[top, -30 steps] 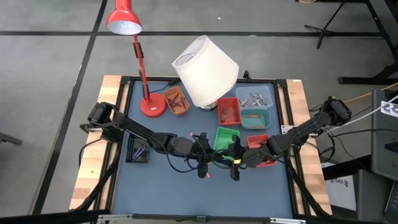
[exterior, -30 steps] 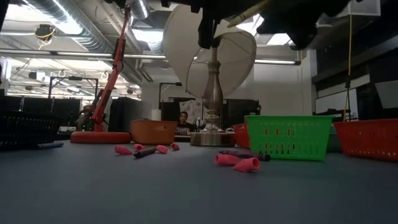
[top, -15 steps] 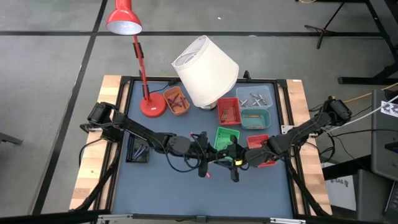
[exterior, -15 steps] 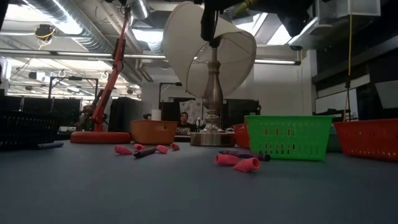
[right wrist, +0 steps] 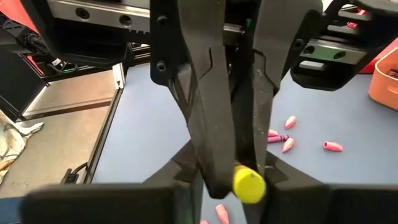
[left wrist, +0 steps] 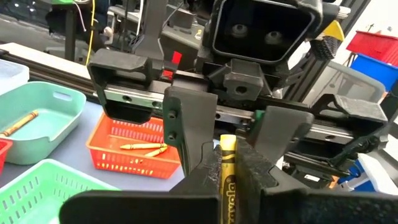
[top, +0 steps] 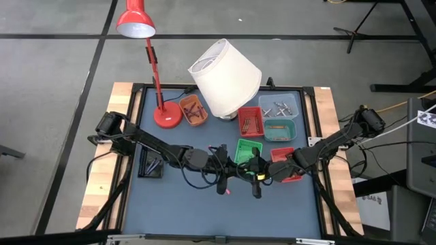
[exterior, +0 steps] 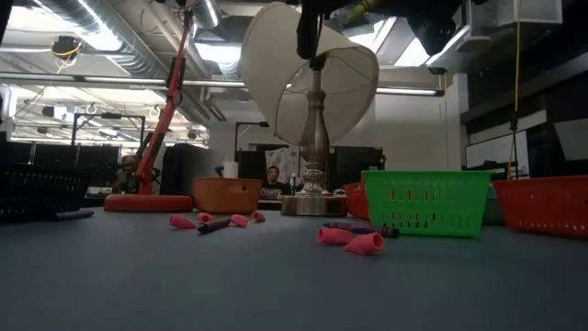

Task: Sort crayons
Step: Put the yellow crayon into the bottom dark orange bin, then put the violet crayon into the orange bin

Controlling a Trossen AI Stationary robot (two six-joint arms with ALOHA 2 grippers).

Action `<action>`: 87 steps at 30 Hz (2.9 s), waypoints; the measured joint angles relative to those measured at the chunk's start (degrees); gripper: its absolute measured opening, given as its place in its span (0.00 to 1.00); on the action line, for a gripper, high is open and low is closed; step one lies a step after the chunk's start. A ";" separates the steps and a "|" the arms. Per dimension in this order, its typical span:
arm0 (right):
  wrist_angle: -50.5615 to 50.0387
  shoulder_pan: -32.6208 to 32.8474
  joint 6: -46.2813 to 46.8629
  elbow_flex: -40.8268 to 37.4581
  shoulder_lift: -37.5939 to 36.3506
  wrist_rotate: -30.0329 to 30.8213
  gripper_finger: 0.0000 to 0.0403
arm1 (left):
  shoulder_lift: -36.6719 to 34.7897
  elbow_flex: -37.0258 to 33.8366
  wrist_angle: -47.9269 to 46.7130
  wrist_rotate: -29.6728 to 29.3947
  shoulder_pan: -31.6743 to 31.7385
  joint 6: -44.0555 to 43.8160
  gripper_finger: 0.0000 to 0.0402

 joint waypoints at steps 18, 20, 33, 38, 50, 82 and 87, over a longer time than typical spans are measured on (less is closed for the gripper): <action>-2.35 -0.02 -0.20 0.00 0.00 0.12 0.07 | 0.00 0.02 -0.31 0.12 0.04 -0.26 0.15; -3.39 -0.02 -0.19 0.00 -0.01 0.12 0.04 | 0.00 0.02 -0.45 0.10 0.04 -0.28 0.17; -24.50 0.02 7.00 0.04 -7.49 -6.13 0.05 | 0.11 0.02 -2.09 -0.46 0.11 -0.19 0.21; -37.73 0.02 12.31 0.04 -11.82 -7.58 0.05 | 0.11 0.02 -4.35 -0.38 0.09 -0.17 0.21; -67.80 0.02 25.88 0.04 -15.29 -11.58 0.08 | 0.11 0.02 -14.17 -0.20 -0.02 -0.63 0.21; -70.47 0.02 27.23 0.04 -15.04 -10.82 0.25 | 0.14 0.00 -62.19 -0.15 0.00 -34.22 0.21; -68.96 0.02 27.23 0.02 -15.04 -10.01 0.25 | 0.53 0.02 -62.31 -0.22 0.04 -36.77 0.21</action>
